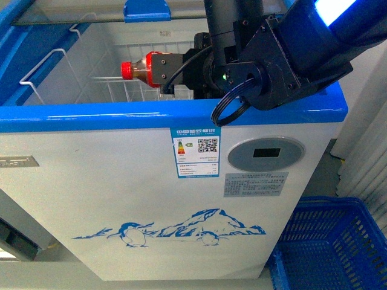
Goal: Put drink in fridge
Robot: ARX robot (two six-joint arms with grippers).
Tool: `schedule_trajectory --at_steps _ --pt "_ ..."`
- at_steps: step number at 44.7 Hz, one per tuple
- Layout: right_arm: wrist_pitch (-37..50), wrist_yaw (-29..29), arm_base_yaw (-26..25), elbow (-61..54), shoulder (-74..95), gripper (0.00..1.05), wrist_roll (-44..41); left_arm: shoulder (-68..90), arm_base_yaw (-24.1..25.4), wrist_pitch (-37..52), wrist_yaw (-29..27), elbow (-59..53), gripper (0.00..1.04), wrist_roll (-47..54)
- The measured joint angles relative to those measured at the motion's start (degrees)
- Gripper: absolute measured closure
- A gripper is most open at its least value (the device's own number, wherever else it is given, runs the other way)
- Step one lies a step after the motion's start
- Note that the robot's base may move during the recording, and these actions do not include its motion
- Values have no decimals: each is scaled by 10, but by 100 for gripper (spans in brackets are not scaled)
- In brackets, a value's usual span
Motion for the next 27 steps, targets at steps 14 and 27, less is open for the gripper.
schedule_trajectory --at_steps 14,27 --pt "-17 15 4 21 17 65 34 0 0 0 0 0 102 0" --pt "-56 0 7 1 -6 8 99 0 0 0 0 0 102 0"
